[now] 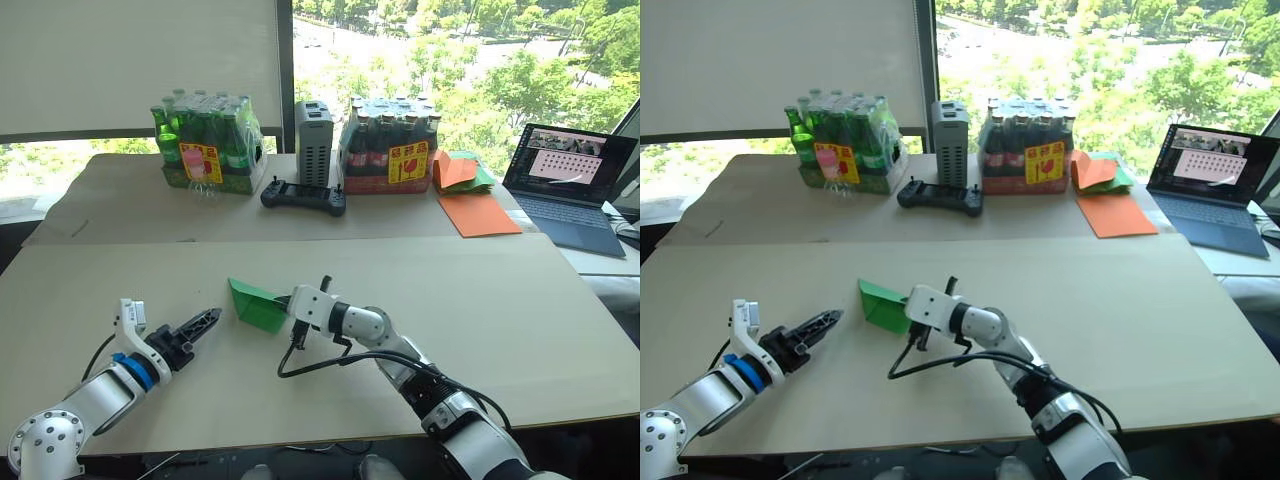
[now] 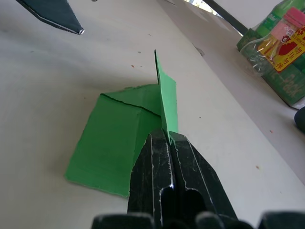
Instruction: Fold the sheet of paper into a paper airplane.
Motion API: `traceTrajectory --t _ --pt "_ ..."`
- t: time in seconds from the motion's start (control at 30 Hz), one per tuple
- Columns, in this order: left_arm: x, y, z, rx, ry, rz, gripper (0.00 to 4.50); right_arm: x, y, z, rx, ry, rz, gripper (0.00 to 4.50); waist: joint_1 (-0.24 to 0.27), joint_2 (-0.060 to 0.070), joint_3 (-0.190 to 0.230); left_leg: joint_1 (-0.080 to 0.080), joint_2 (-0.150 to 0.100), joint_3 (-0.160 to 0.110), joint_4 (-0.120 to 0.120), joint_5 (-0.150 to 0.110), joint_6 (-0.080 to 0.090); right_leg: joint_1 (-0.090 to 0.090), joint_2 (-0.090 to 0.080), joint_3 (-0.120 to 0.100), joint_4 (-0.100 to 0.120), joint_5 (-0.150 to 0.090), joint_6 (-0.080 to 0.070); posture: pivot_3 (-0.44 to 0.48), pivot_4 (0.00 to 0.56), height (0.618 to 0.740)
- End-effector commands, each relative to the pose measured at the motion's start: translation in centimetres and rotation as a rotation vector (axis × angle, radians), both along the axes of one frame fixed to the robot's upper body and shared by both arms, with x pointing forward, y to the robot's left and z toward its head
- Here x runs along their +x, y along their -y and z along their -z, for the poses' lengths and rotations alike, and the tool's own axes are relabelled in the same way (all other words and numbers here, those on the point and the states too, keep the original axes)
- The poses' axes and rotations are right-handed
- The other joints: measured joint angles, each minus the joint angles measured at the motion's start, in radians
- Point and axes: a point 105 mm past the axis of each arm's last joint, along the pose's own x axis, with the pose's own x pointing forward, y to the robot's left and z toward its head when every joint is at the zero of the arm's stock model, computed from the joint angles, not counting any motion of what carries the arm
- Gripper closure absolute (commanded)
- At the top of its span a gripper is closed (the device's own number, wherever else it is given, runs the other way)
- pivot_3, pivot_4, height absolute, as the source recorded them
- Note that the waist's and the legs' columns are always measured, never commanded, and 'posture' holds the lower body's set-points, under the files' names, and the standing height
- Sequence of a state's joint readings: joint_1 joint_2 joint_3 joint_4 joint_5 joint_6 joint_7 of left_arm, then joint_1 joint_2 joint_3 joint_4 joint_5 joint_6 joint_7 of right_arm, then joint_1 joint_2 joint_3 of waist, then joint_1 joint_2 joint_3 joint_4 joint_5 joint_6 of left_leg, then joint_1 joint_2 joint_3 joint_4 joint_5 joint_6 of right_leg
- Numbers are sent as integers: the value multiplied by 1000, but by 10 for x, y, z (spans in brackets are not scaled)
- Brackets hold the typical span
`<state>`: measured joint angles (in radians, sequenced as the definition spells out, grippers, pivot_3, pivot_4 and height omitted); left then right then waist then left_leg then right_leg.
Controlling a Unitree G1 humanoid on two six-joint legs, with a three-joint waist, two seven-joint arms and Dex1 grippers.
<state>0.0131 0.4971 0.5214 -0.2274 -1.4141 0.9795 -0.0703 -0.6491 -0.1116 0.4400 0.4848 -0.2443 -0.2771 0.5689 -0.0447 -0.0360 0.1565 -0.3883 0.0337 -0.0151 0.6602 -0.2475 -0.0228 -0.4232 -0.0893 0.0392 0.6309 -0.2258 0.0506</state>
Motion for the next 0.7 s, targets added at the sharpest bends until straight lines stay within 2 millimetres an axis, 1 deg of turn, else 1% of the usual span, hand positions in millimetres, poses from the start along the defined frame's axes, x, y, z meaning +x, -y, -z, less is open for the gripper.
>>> traceTrajectory --t 0.03,0.17,0.3,0.37,0.5,0.6,0.7 --pt "1 2 -12 9 49 9 1624 -6 -1 -18 8 131 -60 4482 0 0 0 0 0 0 0 0 0 0 0 0 0 0 0 0 150 727" --pt "2 2 -13 8 52 11 1624 -12 11 -31 -4 252 -131 4482 1 0 0 0 0 0 0 0 0 0 0 0 0 0 0 0 150 727" --pt "2 1 -14 7 52 11 1624 -23 35 -36 -42 336 -234 4482 2 0 0 0 0 0 0 0 0 1 0 0 -1 0 0 0 150 727" --pt "2 1 -14 6 51 12 1624 -27 45 -35 -59 352 -270 4482 2 0 0 0 0 0 0 0 0 1 0 0 -1 0 0 0 150 727" --pt "3 2 -15 3 54 21 1624 -42 70 -19 -168 379 -389 4482 1 0 0 0 0 0 0 0 0 1 0 0 -1 0 0 0 150 727" --pt "3 3 -16 1 56 27 1624 -50 77 -15 -191 397 -447 4482 -1 0 0 1 0 0 0 0 0 1 0 0 -1 0 0 0 150 727" --pt "4 4 -16 2 56 38 1624 -53 78 -18 -176 379 -477 4482 -2 0 0 1 0 0 0 0 0 1 0 1 0 0 0 0 150 727"
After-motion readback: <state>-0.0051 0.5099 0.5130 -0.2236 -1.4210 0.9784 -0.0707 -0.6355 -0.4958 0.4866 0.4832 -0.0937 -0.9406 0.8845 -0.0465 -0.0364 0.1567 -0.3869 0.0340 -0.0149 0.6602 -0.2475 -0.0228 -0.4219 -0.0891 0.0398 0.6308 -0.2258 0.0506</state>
